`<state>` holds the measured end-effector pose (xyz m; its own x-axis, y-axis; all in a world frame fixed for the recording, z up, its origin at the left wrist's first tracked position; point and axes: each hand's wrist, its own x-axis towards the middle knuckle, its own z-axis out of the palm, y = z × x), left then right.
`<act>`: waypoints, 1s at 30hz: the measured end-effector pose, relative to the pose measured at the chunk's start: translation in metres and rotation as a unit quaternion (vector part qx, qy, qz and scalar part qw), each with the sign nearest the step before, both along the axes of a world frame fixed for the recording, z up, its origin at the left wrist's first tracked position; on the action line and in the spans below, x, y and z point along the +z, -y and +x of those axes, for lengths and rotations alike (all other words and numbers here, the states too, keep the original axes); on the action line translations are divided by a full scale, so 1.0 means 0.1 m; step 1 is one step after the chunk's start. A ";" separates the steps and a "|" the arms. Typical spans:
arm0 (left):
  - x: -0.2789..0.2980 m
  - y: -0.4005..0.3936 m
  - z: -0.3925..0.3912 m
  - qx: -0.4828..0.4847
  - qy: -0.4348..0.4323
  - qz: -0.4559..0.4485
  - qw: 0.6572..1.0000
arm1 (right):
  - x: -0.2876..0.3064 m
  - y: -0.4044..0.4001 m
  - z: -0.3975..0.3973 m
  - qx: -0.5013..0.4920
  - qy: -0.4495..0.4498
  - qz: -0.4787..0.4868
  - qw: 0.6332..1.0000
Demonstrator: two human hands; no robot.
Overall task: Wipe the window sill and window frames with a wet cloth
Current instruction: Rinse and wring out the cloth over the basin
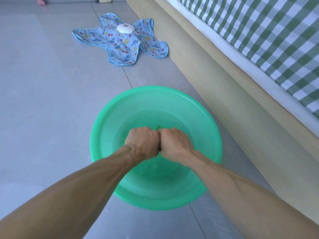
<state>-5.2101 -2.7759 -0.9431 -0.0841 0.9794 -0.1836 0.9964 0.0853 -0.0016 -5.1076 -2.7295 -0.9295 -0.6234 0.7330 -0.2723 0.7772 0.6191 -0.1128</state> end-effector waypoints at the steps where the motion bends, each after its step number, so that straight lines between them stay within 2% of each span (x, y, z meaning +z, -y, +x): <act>1: -0.01 0.02 -0.01 -0.025 -0.023 0.014 0.999 | -0.02 -0.01 -0.02 -0.020 0.001 -0.046 0.999; 4: -0.06 0.08 -0.10 -0.092 -0.035 0.080 0.992 | -0.05 -0.10 -0.08 -0.033 0.027 -0.179 0.983; 7: -0.06 0.05 -0.21 -0.113 -0.033 0.190 0.975 | -0.01 -0.15 -0.14 -0.083 -0.022 -0.215 0.973; 9: 0.00 0.01 -0.19 -0.025 -0.007 0.139 0.990 | 0.01 -0.16 -0.13 -0.103 -0.086 -0.163 0.977; 10: 0.04 -0.02 -0.17 0.057 0.029 0.081 0.995 | 0.00 -0.15 -0.09 -0.087 -0.113 -0.112 0.983; 11: 0.07 -0.06 -0.17 0.131 0.103 0.018 0.986 | -0.04 -0.14 -0.03 -0.052 -0.137 -0.060 0.987; 12: 0.07 -0.11 -0.20 0.190 0.206 -0.041 0.959 | -0.09 -0.12 0.04 0.001 -0.163 -0.003 0.987; 13: 0.08 -0.17 -0.24 0.226 0.319 -0.093 0.916 | -0.14 -0.10 0.11 0.060 -0.176 0.054 0.981; 15: 0.12 -0.19 -0.30 0.209 0.484 -0.209 0.824 | -0.25 -0.06 0.23 0.147 -0.185 0.188 0.953; 17: 0.18 -0.13 -0.29 0.140 0.553 -0.308 0.761 | -0.31 -0.05 0.28 0.188 -0.214 0.271 0.920; 20: 0.20 -0.04 -0.20 0.107 0.573 -0.328 0.744 | -0.23 -0.10 0.27 0.226 -0.231 0.307 0.895; 21: 0.19 -0.04 -0.16 0.120 0.574 -0.301 0.752 | -0.17 -0.12 0.25 0.227 -0.210 0.308 0.900; 22: 0.18 -0.05 -0.12 0.129 0.563 -0.258 0.775 | -0.12 -0.14 0.21 0.219 -0.181 0.304 0.909; 24: 0.20 -0.09 -0.08 0.118 0.469 -0.167 0.859 | 0.01 -0.14 0.11 0.196 -0.133 0.301 0.924; 26: 0.20 -0.13 -0.05 0.064 0.304 -0.098 0.945 | 0.14 -0.12 0.02 0.180 -0.061 0.263 0.946; 28: 0.20 -0.11 -0.05 0.072 0.219 -0.039 0.972 | 0.24 -0.12 -0.03 0.163 0.024 0.202 0.966; 30: 0.23 -0.12 -0.07 0.111 0.163 0.004 0.980 | 0.30 -0.14 -0.07 0.130 0.051 0.175 0.975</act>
